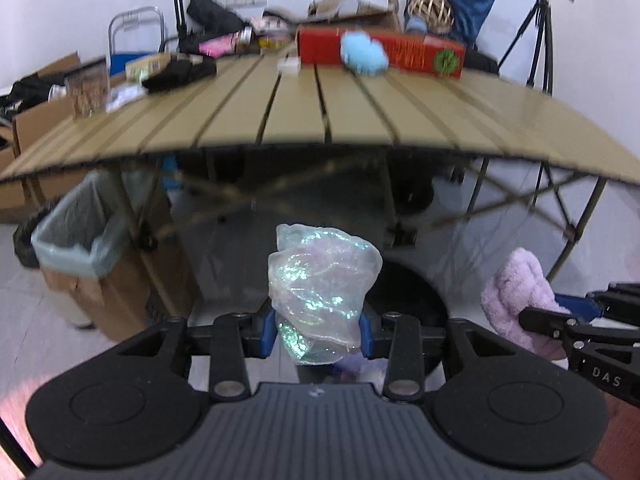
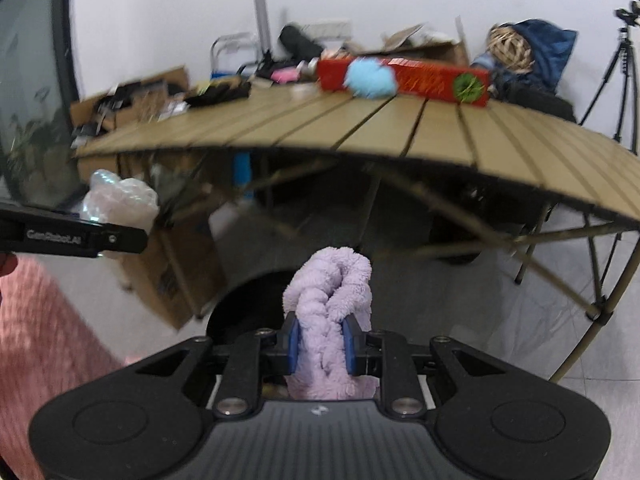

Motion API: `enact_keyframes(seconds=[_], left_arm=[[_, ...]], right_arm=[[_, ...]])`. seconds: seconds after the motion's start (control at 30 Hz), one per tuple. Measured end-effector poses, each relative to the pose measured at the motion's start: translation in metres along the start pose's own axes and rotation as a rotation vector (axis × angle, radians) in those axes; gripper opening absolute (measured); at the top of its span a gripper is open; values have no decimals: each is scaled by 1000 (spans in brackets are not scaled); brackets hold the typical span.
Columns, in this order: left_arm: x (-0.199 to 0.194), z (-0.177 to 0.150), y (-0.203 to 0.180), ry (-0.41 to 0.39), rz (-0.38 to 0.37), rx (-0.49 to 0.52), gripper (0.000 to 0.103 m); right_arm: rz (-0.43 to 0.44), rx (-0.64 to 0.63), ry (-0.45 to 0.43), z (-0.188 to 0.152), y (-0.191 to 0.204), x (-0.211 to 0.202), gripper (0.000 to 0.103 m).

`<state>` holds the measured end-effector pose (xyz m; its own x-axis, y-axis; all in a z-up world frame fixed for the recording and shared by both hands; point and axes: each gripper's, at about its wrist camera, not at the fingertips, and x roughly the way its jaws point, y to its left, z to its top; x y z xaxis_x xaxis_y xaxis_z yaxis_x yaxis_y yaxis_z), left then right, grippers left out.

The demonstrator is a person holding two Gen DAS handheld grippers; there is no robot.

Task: Collect trash
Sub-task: 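Carry the headband and plastic bag down off the table over the black bin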

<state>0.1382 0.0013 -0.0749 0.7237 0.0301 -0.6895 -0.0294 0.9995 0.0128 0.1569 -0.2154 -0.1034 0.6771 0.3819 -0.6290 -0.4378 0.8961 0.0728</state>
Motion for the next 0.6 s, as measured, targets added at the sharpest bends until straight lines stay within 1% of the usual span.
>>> enact_keyframes(seconds=[0.1,0.2,0.47,0.6], left_arm=[[5,-21,3,45,9,3,39],[9,-33,9,74,14,-7,39],[19,-46,15,106,1,-17,38],[25,-50,17,120,-4,-9,38]], right_arm=[[20,-36,62,-15,16,6,21],[36,-53,118,-27,26,11,21],[5,-42,222,-40,30,26,21],[-7,-42,254,-42,28,36,21]])
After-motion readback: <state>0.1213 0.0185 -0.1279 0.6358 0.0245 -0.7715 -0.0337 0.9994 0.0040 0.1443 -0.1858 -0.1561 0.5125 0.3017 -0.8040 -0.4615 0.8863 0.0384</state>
